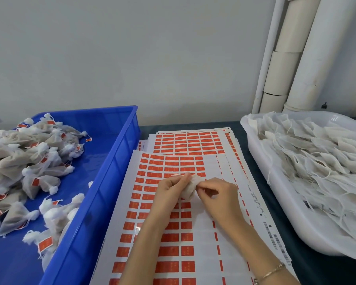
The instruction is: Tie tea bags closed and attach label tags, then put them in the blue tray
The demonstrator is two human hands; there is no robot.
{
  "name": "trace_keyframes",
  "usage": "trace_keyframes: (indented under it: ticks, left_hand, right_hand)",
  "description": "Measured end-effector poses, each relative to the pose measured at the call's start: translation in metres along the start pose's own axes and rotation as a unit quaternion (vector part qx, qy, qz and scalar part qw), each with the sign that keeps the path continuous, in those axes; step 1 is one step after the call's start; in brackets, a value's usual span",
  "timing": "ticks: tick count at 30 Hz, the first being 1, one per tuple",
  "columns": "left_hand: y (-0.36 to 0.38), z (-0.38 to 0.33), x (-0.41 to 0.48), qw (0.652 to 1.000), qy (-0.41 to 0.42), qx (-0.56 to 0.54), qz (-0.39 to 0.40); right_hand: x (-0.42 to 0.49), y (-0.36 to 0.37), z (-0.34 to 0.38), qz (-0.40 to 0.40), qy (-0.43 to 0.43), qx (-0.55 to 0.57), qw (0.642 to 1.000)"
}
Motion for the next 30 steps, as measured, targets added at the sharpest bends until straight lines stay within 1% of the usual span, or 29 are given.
trace_keyframes:
  ticks: [3, 5, 9, 15, 19, 22, 24, 26, 28, 30]
  left_hand:
    - [0.001, -0.004, -0.001, 1.0, 0.014, 0.002, 0.013]
    - [0.002, -0.006, -0.003, 1.0, 0.015, 0.014, 0.023]
    - [-0.001, -0.004, -0.005, 0.999, -0.011, 0.03, 0.024]
    - [-0.005, -0.008, -0.006, 0.997, -0.041, -0.031, 0.062]
    - [-0.005, -0.013, -0.007, 0.998, -0.012, -0.057, 0.033]
    - [-0.002, -0.014, -0.007, 0.996, -0.006, -0.09, 0.026]
    - [-0.001, -0.014, -0.007, 0.993, -0.018, -0.117, 0.027]
    - [0.0, -0.013, -0.007, 0.992, -0.02, -0.122, 0.03]
    - [0.002, -0.012, -0.007, 0.992, -0.014, -0.113, 0.047]
    - [0.004, -0.011, -0.007, 0.993, -0.014, -0.098, 0.057]
  right_hand:
    - [-0.001, -0.001, -0.002, -0.002, 0.01, 0.006, 1.0]
    - [-0.002, 0.0, -0.006, 0.004, 0.025, -0.017, 1.0]
    - [-0.003, 0.001, -0.008, 0.011, 0.031, -0.053, 0.998]
    - [0.0, -0.002, -0.001, 0.013, 0.014, 0.007, 1.0]
    - [-0.001, -0.003, 0.003, -0.008, 0.008, 0.06, 0.998]
    - [-0.003, -0.005, 0.007, -0.029, -0.016, 0.067, 0.997]
    - [-0.005, -0.008, 0.011, -0.059, -0.044, 0.056, 0.996]
    - [-0.007, -0.012, 0.015, -0.093, -0.075, 0.043, 0.992]
    - [-0.008, -0.013, 0.018, -0.094, -0.096, 0.043, 0.99]
    - [-0.007, -0.012, 0.02, -0.075, -0.106, 0.043, 0.991]
Point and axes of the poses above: each hand's wrist, its own x-axis towards the middle knuckle, its own y-axis out of the palm, z = x × y, the point moved 5 cm from there along x, towards the middle knuckle, and after that the axes turned 5 degrees about z, right-handed, at the moved point
